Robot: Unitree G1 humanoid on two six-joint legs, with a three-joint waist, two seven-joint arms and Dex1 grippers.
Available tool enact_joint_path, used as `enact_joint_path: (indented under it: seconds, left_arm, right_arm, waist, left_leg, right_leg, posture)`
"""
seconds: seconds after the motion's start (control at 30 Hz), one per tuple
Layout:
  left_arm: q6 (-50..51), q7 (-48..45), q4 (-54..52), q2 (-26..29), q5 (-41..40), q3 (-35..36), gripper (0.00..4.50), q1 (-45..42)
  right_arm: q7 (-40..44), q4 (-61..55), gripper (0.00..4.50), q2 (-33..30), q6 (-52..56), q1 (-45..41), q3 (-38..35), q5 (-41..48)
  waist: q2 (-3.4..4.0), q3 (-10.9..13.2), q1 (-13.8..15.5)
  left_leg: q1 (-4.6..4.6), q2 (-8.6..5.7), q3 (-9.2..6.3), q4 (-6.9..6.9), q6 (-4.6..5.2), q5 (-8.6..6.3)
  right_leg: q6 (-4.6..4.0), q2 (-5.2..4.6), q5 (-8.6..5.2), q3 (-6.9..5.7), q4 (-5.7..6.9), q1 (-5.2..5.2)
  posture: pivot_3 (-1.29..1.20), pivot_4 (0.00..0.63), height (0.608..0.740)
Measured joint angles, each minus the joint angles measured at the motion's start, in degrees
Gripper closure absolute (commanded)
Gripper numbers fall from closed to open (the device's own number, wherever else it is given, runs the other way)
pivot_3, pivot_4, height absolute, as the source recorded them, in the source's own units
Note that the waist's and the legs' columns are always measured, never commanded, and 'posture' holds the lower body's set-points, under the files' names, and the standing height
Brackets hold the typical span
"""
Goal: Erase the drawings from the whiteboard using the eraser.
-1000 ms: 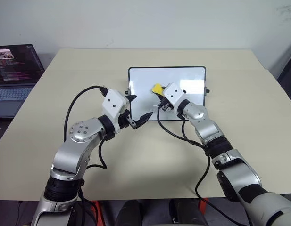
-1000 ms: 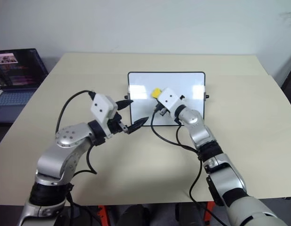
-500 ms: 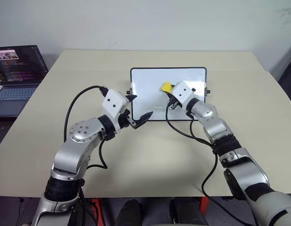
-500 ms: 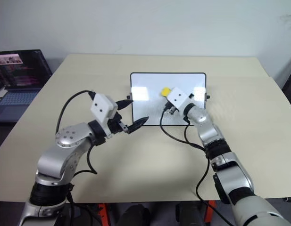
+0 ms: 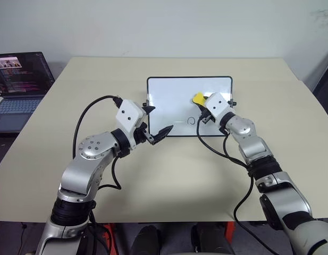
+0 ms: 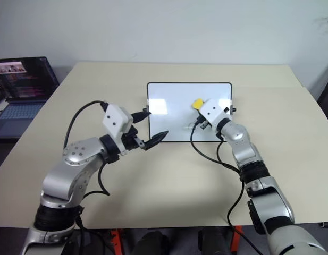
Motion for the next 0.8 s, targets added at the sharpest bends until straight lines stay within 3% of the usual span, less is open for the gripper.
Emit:
enact_joint_path:
  seconds: [0.4,0.8]
  left_arm:
    - [-0.02,-0.01,0.0,0.01,0.01,0.02,0.0,0.02]
    - [-0.05,-0.17,0.03,-0.07,0.01,-0.06,0.0,-0.05]
  right_arm:
    - [1.33,-15.66,3.4,-0.19,13.64,4.6,-2.1,2.37]
    - [0.56,-23.63,3.4,8.8,21.12,4.09,0.54,2.74]
  waist:
    - [0.01,0.01,-0.07]
    - [0.02,0.02,-0.13]
  left_leg:
    - [-0.33,0.03,-0.01,-0.04,-0.01,0.0]
    - [-0.45,0.04,-0.07,-0.11,-0.01,0.0]
  right_leg:
    - [0.0,0.01,0.0,-0.02,-0.1,-0.33]
    - [0.0,0.01,0.0,-0.09,-0.36,-0.35]
  posture:
    - [0.0,0.15,0.74]
    - [0.0,0.15,0.74]
